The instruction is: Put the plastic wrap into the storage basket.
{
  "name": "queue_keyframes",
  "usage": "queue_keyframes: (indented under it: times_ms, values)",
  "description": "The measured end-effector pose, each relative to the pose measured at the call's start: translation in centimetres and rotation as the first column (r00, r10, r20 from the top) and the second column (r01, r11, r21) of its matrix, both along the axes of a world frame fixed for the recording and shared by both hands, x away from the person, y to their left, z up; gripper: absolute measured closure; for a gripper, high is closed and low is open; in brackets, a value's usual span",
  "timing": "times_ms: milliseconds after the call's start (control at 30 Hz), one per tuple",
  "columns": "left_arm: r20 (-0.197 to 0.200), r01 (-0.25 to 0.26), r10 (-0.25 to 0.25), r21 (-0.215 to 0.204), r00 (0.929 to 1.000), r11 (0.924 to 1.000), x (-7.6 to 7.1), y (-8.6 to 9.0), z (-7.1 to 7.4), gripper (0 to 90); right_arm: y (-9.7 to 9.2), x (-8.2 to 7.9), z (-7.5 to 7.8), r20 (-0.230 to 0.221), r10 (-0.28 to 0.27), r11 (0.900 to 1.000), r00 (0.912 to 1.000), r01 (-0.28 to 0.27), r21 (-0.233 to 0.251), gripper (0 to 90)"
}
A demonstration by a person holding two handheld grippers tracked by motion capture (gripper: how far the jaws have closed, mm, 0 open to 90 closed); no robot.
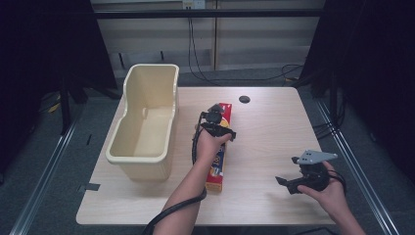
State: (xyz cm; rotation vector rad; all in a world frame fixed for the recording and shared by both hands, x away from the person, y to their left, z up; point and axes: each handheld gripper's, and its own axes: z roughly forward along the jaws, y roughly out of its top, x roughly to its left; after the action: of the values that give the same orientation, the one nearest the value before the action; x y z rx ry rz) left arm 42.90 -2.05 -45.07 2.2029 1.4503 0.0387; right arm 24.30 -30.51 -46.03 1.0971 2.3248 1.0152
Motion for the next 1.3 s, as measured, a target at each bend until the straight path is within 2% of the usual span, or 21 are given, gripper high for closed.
queue_keyframes:
  times_ms: [33, 100, 167, 200, 400, 533, 600, 667, 967, 1033, 1167, 1233, 1267, 1300]
  values:
    - [-0.002, -0.017, 0.017, -0.014, 0.9999, 0.9998, 0.0, -0.1, -0.2, 14.0, 0.0, 0.0, 0.0, 0.000, 0.003, 1.0000, 1.0000, -0.003, 0.001, 6.3]
    - [0.000, -0.010, 0.010, -0.005, 0.9999, 0.9999, 0.1, -0.1, -0.5, 15.4, 0.0, 0.0, 0.0, 0.000, 0.000, 1.0000, 1.0000, 0.000, 0.001, 6.4]
    - [-0.005, -0.024, 0.024, -0.007, 0.9997, 0.9997, 0.2, -0.1, -0.8, 16.4, 0.0, 0.0, 0.0, 0.000, 0.001, 1.0000, 1.0000, -0.001, 0.001, 6.4]
    - [-0.011, -0.013, 0.013, -0.005, 0.9999, 0.9999, 0.2, 0.0, -0.8, 18.6, 0.0, 0.0, 0.0, -0.001, 0.001, 1.0000, 1.0000, -0.001, 0.002, 6.4]
    - [-0.014, -0.021, 0.021, 0.029, 0.9997, 0.9994, 0.2, -0.3, -1.2, 21.7, 0.0, 0.0, 0.0, 0.001, 0.001, 1.0000, 1.0000, -0.001, 0.001, 6.5]
    - [-0.025, -0.025, 0.026, 0.033, 0.9994, 0.9992, 0.3, -0.4, -1.4, 23.3, 0.0, 0.1, 0.0, 0.002, 0.002, 1.0000, 1.0000, -0.002, -0.001, 6.5]
    - [-0.026, -0.011, 0.012, 0.047, 0.9996, 0.9988, 0.4, -0.3, -1.5, 26.3, 0.0, 0.1, 0.0, -0.001, 0.000, 1.0000, 1.0000, 0.000, -0.002, 6.5]
    - [-0.029, -0.024, 0.025, 0.038, 0.9993, 0.9990, 0.5, -0.4, -1.5, 26.7, 0.0, 0.0, 0.0, 0.000, 0.000, 1.0000, 1.0000, 0.000, -0.001, 6.6]
    - [-0.047, -0.029, 0.030, 0.034, 0.9984, 0.9990, 0.6, -0.3, -1.4, 31.5, 0.0, 0.1, 0.0, -0.003, 0.004, 1.0000, 1.0000, -0.004, -0.006, 6.6]
    - [-0.053, -0.032, 0.034, 0.044, 0.9980, 0.9985, 0.5, -0.3, -1.2, 33.7, 0.1, 0.1, 0.0, -0.002, 0.008, 1.0000, 1.0000, -0.008, -0.002, 6.7]
    - [-0.062, -0.014, 0.021, 0.109, 0.9979, 0.9939, 0.4, -0.3, -0.7, 39.1, 0.1, 0.1, 0.0, 0.000, 0.005, 1.0000, 1.0000, -0.005, 0.001, 6.7]
    - [-0.079, -0.014, 0.024, 0.115, 0.9966, 0.9933, 0.2, -0.3, -0.5, 40.0, 0.1, 0.2, 0.0, 0.008, 0.007, 1.0000, 0.9999, -0.007, 0.000, 6.7]
    - [-0.078, -0.002, 0.011, 0.116, 0.9969, 0.9932, 0.2, -0.3, -0.5, 40.1, 0.1, 0.2, 0.0, 0.008, 0.007, 1.0000, 0.9999, -0.007, 0.001, 6.7]
    - [-0.095, 0.007, 0.005, 0.125, 0.9955, 0.9921, 0.2, -0.3, -0.4, 40.2, 0.1, 0.2, 0.0, 0.008, 0.008, 1.0000, 0.9999, -0.008, 0.002, 6.6]
